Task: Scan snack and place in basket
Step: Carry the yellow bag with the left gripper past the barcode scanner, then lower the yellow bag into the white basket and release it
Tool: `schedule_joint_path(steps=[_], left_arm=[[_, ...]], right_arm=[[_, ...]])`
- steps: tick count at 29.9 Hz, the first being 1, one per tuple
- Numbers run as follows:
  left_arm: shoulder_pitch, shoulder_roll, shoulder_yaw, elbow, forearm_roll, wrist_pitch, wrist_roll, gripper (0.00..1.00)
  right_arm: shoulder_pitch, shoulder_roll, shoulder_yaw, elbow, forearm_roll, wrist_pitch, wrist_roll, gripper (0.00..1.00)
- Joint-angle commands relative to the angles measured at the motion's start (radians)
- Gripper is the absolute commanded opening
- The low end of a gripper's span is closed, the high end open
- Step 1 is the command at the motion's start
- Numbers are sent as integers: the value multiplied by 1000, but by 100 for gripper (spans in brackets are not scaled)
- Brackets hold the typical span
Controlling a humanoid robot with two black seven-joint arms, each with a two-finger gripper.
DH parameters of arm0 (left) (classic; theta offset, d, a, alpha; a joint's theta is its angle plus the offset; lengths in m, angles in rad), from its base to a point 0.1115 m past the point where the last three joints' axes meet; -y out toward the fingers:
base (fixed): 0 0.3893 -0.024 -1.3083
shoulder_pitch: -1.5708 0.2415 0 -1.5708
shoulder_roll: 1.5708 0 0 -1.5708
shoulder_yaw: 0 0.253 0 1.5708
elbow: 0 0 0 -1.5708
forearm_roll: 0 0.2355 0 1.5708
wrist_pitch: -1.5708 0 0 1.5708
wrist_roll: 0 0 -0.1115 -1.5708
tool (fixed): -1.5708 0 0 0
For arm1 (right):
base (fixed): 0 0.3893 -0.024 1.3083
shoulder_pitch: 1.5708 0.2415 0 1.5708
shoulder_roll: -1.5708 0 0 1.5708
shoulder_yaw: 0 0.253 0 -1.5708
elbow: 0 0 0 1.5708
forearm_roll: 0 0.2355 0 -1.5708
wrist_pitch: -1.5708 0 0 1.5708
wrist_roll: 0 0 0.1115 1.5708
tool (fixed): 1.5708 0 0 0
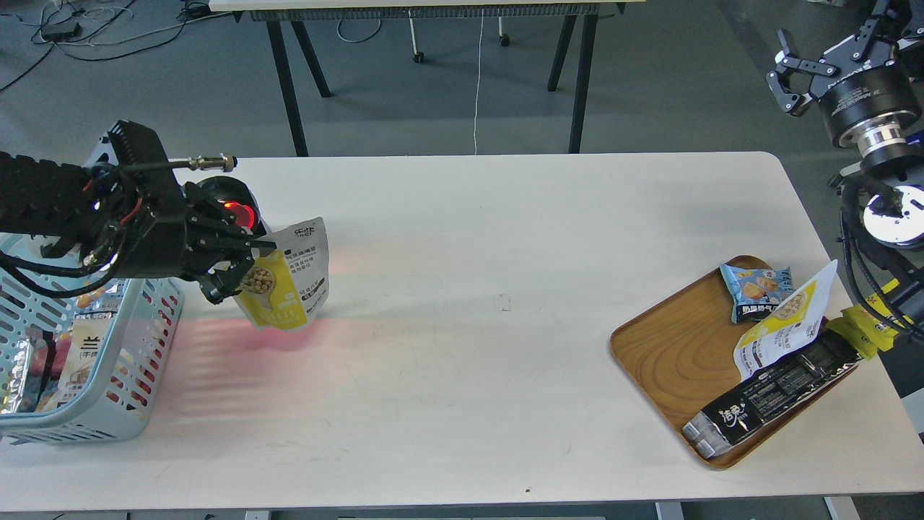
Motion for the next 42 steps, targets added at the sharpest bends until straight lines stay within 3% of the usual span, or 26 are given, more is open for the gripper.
schedule_joint_path(steps=[1, 19, 29, 32, 42], left_arm=[[-1, 7, 0, 1, 0, 0, 0, 0], [2, 7, -4, 1, 0, 0, -1, 0], [-9, 34, -15, -11, 0, 0, -38, 0], [-11, 74, -39, -11, 0, 0, -70, 0], [-12, 257, -116, -11, 0, 0, -70, 1]], right_arm=[[0, 0, 0, 0, 0, 0, 0, 99], [1, 9, 0, 0, 0, 0, 0, 99], [1, 8, 0, 0, 0, 0, 0, 99], [1, 9, 0, 0, 0, 0, 0, 99], [9, 9, 0, 0, 0, -1, 0, 99]])
